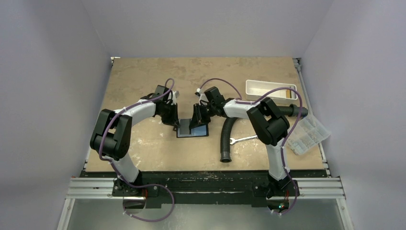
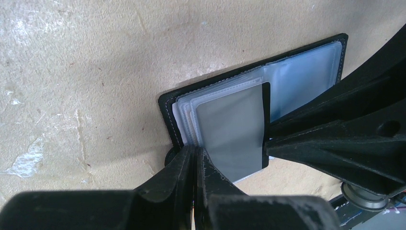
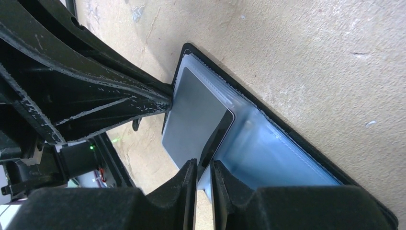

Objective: Put the credit cards into the card holder
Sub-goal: Insert the credit card into the card holder.

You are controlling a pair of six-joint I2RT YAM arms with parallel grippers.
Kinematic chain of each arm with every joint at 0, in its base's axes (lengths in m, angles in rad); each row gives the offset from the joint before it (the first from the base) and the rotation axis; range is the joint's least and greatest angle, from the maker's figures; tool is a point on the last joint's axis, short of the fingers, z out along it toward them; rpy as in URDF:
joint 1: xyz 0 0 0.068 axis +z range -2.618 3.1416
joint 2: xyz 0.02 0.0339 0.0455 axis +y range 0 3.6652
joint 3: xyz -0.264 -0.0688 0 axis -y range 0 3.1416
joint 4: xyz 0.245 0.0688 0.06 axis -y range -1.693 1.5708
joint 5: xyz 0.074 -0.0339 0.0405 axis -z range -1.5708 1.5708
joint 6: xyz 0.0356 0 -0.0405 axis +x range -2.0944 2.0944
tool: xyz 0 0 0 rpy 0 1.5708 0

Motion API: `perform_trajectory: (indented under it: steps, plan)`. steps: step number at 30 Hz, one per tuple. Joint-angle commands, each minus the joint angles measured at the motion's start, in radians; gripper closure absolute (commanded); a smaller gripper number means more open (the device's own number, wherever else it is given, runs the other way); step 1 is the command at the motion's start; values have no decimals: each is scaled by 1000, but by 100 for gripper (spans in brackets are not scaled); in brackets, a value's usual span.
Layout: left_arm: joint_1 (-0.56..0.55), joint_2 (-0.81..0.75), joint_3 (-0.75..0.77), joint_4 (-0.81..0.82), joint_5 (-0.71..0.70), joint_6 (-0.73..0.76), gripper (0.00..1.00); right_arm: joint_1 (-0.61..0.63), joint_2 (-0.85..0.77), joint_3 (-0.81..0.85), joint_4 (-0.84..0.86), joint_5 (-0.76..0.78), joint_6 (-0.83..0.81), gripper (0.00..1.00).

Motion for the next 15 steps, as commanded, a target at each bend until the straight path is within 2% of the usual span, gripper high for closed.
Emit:
perform_trajectory:
  steps: [1,7,15]
  plan:
    - [-3,-23,-4,18,25,14,98,7,-47,44,-13,25,-35,76]
    - [-3,-27,-6,19,27,14,98,30,4,81,44,-8,17,75]
    - [-3,-41,-6,20,14,14,98,32,-5,116,-21,4,-37,72]
